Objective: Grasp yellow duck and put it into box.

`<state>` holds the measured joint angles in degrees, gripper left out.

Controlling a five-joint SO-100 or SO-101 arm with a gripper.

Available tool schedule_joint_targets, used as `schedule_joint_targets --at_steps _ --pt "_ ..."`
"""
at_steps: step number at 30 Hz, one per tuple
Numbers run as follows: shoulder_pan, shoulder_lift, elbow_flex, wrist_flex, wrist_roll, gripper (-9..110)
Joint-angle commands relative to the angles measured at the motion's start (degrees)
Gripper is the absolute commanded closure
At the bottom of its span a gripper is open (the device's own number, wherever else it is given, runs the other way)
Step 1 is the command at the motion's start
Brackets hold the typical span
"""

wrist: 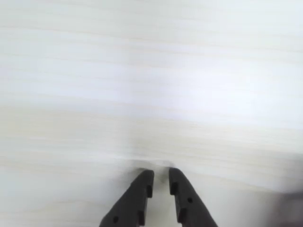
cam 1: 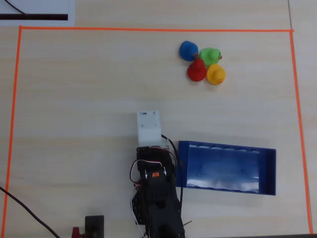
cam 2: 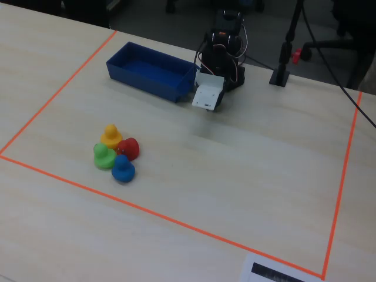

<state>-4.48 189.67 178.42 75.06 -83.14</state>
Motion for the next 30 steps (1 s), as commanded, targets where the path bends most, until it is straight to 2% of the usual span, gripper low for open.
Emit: schedule_joint_targets --at_steps 1,30 --pt "-0.2 0.0 -0.2 0.8 0.6 100" --pt "0.7 0.0 -0.2 0.8 0.4 100"
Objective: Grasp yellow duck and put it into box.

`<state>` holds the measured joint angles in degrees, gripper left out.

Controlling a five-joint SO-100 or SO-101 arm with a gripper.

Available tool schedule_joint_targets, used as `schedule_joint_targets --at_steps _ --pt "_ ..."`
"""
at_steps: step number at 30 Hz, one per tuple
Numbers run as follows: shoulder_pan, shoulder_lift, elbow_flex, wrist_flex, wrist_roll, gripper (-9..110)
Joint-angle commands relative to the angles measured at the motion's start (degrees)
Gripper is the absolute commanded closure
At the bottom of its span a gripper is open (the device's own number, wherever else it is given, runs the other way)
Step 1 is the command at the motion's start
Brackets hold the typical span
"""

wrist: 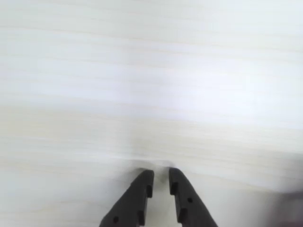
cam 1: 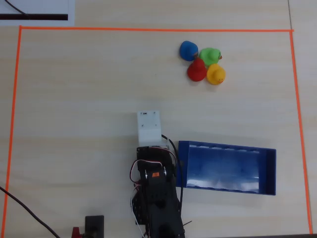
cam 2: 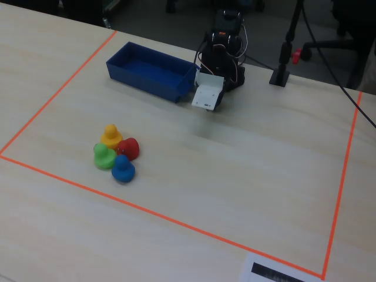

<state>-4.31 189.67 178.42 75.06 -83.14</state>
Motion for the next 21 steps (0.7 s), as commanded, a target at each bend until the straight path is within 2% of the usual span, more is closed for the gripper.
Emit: schedule_joint_targets --at_steps 1,7,10,12,17,21 --pt "0.5 0.0 -0.2 0.8 0.4 100" --pt "-0.4 0.0 -0.2 -2.4 0.3 101" --pt "3.3 0.0 -0.4 -11.6 0.8 101" --pt "6.2 -1.1 -2.3 -20.3 5.1 101" --pt "10.1 -15.3 -16.1 -39.3 12.9 101" --pt "15.6 -32.3 -33.7 -44.0 18.2 99"
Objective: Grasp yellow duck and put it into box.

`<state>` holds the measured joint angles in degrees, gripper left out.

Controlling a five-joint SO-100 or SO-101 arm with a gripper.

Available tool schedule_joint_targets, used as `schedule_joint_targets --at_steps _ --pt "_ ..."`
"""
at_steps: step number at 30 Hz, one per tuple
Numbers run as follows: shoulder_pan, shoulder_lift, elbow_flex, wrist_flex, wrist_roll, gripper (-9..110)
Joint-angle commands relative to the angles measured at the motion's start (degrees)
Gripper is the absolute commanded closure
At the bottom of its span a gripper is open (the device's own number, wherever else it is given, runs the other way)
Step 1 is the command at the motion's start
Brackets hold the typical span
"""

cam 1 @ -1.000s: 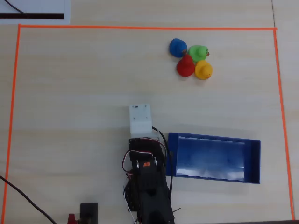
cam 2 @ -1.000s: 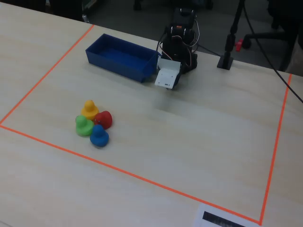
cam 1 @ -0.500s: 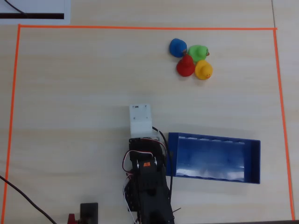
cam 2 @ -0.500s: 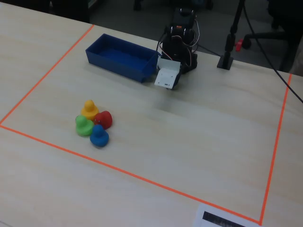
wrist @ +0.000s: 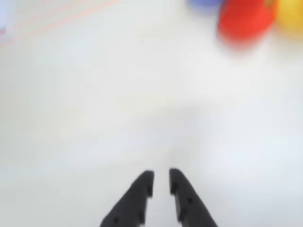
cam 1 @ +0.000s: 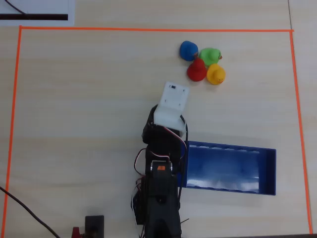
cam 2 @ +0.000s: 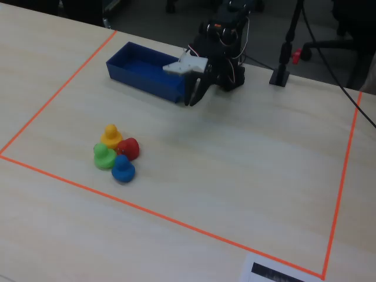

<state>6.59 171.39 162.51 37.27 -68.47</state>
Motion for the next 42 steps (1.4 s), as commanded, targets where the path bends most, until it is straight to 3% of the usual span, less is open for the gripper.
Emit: schedule_joint_targets --at_steps 1,7,15,24,42 --pt "6.8 -18.5 -22.3 -6.3 4.4 99" --pt "21.9 -41.9 -46.2 -5.7 8.6 96" --pt "34.3 -57.0 -52.0 -7.6 7.1 73" --pt "34.0 -67.6 -52.3 -10.6 0.7 68" --pt "27.3 -78.7 -52.6 -22.3 0.0 66"
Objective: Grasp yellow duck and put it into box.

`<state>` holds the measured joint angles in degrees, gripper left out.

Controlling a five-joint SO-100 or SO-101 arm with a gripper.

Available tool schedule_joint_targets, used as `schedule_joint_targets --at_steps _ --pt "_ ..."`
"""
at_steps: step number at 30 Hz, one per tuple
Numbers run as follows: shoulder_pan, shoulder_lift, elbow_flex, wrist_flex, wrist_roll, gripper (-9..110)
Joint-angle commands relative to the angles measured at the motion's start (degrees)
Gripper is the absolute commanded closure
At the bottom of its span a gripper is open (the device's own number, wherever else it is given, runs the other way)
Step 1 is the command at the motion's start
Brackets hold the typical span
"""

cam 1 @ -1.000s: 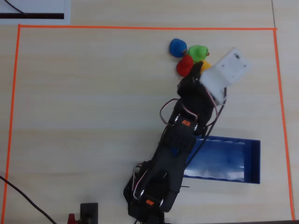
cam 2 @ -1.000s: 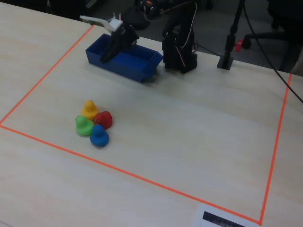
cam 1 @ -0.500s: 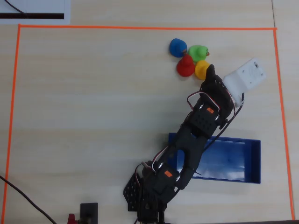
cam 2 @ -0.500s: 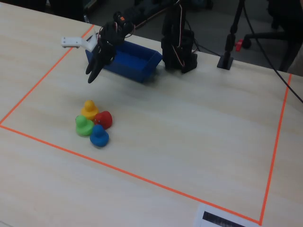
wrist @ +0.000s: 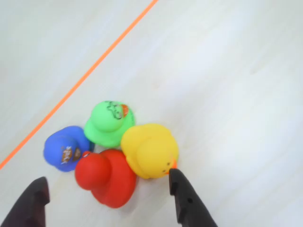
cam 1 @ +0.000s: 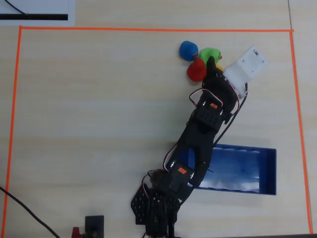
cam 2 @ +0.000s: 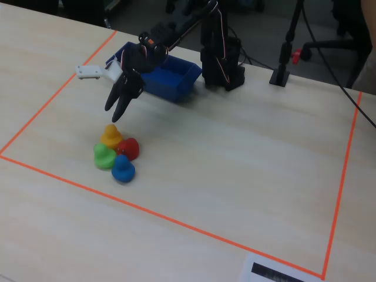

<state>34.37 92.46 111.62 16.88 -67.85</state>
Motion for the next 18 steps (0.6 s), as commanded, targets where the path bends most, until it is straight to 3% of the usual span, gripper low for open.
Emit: schedule_joint_targets --at_steps 1,18 --pt "-0.4 -0.3 -1.2 -2.3 -0.7 66" --pt "-0.8 -9.3 0.0 -8.9 -1.3 64"
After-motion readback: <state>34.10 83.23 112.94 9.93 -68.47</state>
